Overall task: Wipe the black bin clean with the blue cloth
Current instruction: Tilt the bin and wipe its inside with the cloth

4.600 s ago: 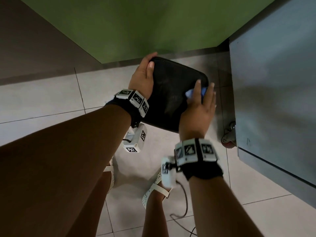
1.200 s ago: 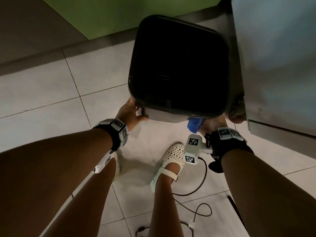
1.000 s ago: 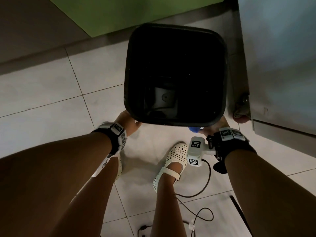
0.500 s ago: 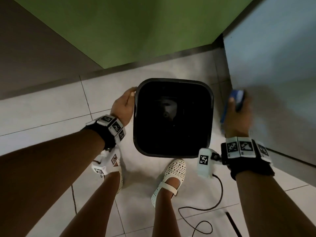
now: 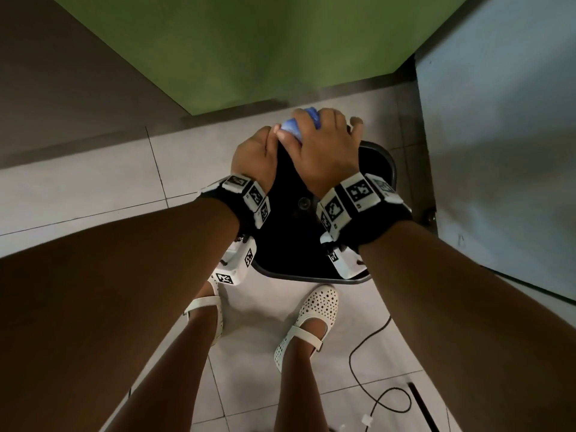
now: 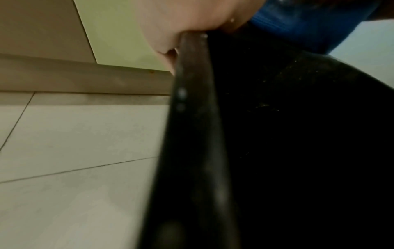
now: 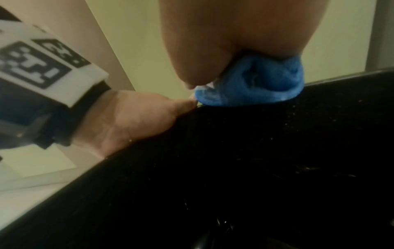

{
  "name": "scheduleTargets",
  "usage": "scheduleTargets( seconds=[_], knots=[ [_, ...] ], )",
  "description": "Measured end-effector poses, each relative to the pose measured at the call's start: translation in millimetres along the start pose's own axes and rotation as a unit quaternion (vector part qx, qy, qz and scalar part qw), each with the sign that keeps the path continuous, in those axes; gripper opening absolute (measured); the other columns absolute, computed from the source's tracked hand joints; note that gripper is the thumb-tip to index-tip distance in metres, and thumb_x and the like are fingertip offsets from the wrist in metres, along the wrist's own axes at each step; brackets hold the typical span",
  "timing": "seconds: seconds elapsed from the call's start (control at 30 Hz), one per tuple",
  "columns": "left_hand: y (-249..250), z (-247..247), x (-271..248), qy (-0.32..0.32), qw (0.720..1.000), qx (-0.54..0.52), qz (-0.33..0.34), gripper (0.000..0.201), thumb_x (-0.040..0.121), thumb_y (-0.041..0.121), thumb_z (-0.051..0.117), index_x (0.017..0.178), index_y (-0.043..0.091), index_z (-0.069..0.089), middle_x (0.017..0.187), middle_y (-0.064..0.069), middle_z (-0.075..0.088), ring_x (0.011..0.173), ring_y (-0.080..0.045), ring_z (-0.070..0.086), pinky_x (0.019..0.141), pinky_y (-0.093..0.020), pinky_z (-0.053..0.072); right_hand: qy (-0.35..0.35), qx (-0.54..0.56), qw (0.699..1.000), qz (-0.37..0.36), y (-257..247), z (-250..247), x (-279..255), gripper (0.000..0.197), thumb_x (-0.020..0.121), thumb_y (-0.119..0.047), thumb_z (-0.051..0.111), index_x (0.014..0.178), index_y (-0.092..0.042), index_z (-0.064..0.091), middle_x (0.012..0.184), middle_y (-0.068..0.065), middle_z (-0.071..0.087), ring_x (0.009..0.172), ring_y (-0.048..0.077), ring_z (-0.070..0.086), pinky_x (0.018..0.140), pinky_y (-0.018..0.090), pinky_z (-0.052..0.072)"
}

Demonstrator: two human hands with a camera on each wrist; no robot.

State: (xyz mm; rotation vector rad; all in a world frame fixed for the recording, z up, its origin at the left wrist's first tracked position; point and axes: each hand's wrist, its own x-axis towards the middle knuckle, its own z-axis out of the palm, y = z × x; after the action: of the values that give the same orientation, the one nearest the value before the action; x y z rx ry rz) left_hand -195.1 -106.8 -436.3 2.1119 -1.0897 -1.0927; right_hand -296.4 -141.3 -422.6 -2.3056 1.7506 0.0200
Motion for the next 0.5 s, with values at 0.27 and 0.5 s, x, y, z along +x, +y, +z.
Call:
scheduleTargets(
  seconds=[0.27, 0.5],
  knots=[
    [-8.3, 4.4, 4.0, 0.006, 0.999, -0.036, -0.022, 0.033, 0.097, 0.036, 0.037, 0.070, 0.020, 0.047, 0.058, 0.009, 0.047, 0.062, -0.016, 0.044, 0.060, -0.021, 0.037, -0.075, -0.001, 0.997, 0.018, 4.5, -9.7, 8.0, 0.038, 0.099, -0.041, 0.026, 0.120, -0.021, 0.050, 0.131, 0.005, 0.048, 0.108, 0.034, 0.050, 0.089, 0.043, 0.036],
    [-6.5, 4.1, 3.3, 0.014, 1.000, -0.009, -0.018, 0.041, 0.097, 0.036, 0.038, 0.058, 0.023, 0.035, 0.054, 0.009, 0.038, 0.051, -0.004, 0.038, 0.049, -0.008, 0.030, 0.013, 0.003, 0.987, 0.159, 76.9, -23.8, -15.1, 0.045, 0.098, -0.040, 0.024, 0.120, -0.012, 0.052, 0.125, 0.016, 0.052, 0.109, 0.039, 0.049, 0.091, 0.045, 0.037]
  ],
)
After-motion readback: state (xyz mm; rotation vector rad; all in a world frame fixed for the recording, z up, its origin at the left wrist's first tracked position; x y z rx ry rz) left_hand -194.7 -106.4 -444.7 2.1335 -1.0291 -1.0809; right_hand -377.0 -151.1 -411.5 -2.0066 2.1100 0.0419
